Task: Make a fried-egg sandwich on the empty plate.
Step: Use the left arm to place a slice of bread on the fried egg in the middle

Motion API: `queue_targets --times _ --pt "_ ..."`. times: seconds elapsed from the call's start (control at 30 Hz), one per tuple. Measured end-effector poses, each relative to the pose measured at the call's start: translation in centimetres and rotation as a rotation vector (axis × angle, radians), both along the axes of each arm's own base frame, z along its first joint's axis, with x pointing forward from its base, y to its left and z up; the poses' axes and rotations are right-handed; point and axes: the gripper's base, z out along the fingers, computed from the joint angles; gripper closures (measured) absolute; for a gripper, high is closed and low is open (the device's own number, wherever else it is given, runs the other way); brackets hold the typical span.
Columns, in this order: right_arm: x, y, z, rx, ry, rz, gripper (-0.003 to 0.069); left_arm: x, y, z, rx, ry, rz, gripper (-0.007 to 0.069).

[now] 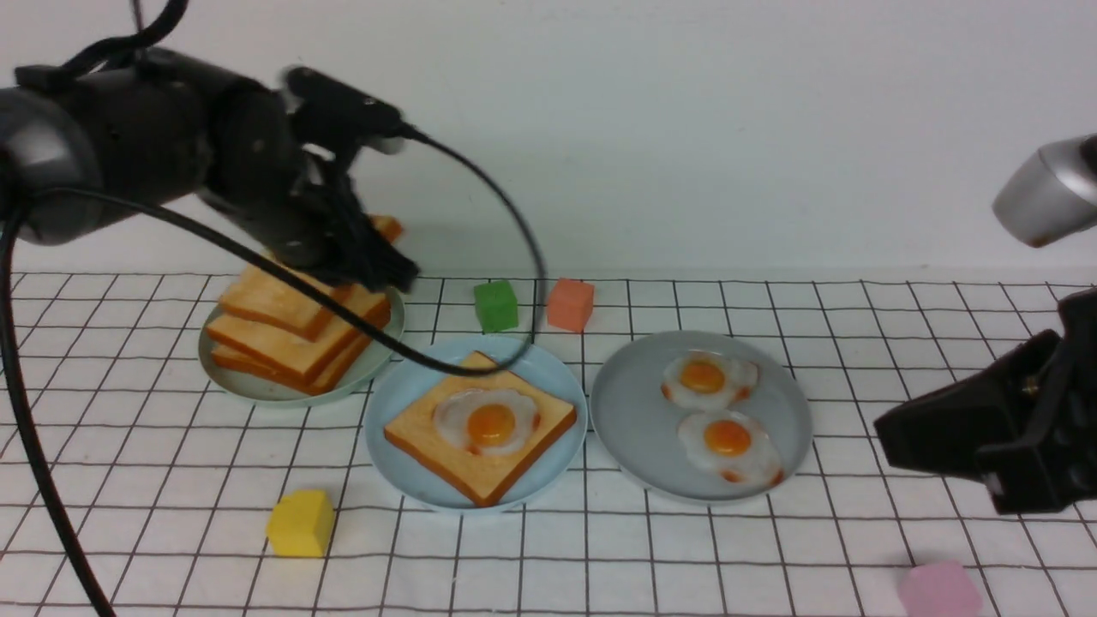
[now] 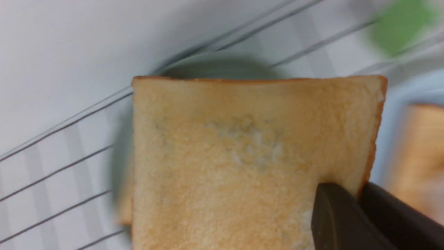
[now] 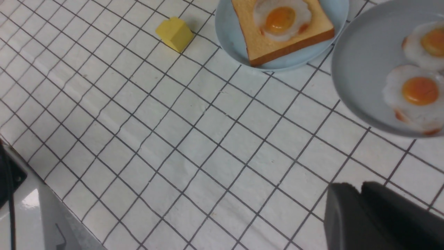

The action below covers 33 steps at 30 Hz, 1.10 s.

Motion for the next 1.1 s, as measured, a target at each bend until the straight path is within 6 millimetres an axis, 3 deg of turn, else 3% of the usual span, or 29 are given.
queue_targets --times 0.03,0.07,0.17,0.3,0.57,1.1 --pt "-0.4 -0.2 0.2 -0.002 -0.014 0.001 0.0569 -1.0 -2.0 0.1 -0.012 0.016 -0.036 0.0589" --pt "-0.5 -0.2 0.3 -0.002 -0.018 0.002 0.0569 -1.1 -2.2 0.0 -0.014 0.022 -0.038 0.0589" --pt "-1.9 -0.8 1.0 -0.008 -0.055 0.01 0.0568 -3.2 -6.4 -0.9 -0.01 0.079 -0.114 0.0589" --pt "-3.5 -1.5 1.7 -0.01 -0.082 0.024 0.0567 -4.0 -8.7 -2.3 0.004 0.114 -0.145 0.0589" --pt "-5.8 -2.4 2.7 0.002 -0.152 0.029 0.0563 -3.4 -9.5 -5.4 0.062 0.159 -0.157 0.0589" --pt "-6.2 -2.6 2.8 0.001 -0.167 0.028 0.0559 -3.1 -10.1 -6.9 0.025 0.198 -0.148 0.0582"
